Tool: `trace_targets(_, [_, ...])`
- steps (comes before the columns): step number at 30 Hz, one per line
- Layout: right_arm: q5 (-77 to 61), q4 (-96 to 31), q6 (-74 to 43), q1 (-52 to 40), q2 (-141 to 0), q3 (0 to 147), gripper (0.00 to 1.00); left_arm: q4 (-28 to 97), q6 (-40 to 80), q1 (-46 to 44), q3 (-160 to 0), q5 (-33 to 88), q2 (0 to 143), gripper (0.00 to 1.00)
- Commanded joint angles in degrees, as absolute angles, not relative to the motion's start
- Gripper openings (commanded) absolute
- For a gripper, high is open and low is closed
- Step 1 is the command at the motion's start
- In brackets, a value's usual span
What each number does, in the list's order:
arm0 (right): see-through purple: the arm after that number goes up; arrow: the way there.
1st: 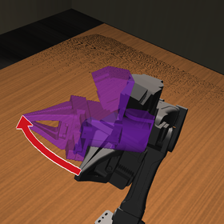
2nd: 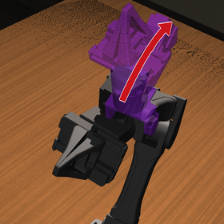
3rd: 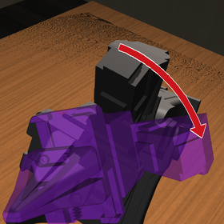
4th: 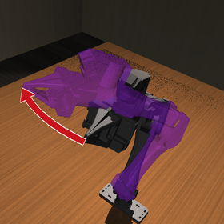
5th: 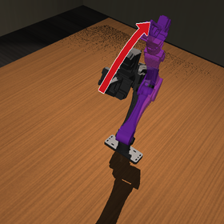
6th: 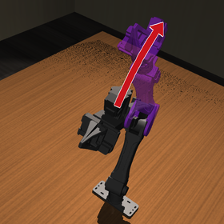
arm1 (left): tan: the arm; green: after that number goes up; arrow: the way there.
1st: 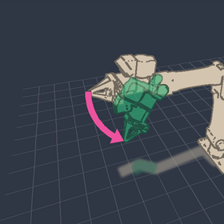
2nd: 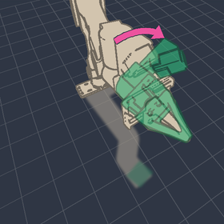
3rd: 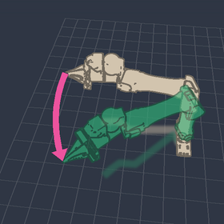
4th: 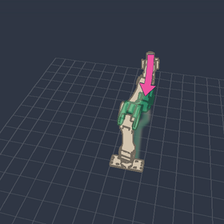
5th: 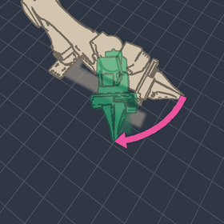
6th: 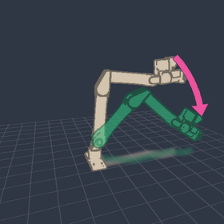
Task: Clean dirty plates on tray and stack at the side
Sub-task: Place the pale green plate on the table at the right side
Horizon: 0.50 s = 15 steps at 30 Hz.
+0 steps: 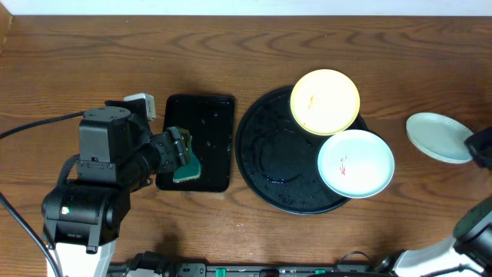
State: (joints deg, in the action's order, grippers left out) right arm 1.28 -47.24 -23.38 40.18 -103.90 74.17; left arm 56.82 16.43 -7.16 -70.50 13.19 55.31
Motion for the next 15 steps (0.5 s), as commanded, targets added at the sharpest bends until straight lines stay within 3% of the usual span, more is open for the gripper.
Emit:
trace_targets(1, [1.50, -46.48, -20.49, 40.03, -105.12, 74.35, 0.01, 56.93, 15.44, -6.87, -71.59, 12.84, 55.35, 0.74])
trace_targets(3, [0.21, -46.72, -20.25, 39.92, -105.03, 74.41, 0.04, 56.93, 15.44, -6.87, -71.59, 12.84, 55.35, 0.74])
trace_targets(5, [-6.22, -47.29, -16.49, 39.77, -103.68, 74.94, 0.35, 56.93, 15.44, -6.87, -71.59, 12.84, 55.35, 0.74])
trace_targets(6, [-8.34, -47.35, -15.97, 39.55, -102.69, 75.02, 0.42, 56.93, 15.44, -6.87, -71.59, 12.84, 55.35, 0.74])
trace_targets(9, [-12.03, -47.83, -15.66, 38.33, -98.41, 75.05, 0.49, 56.93, 15.44, -6.87, -71.59, 12.84, 55.35, 0.74])
trace_targets(15, [-15.66, -54.43, -14.04, 31.05, -89.45, 74.94, 0.49, 56.93, 15.44, -6.87, -71.59, 12.84, 55.35, 0.74])
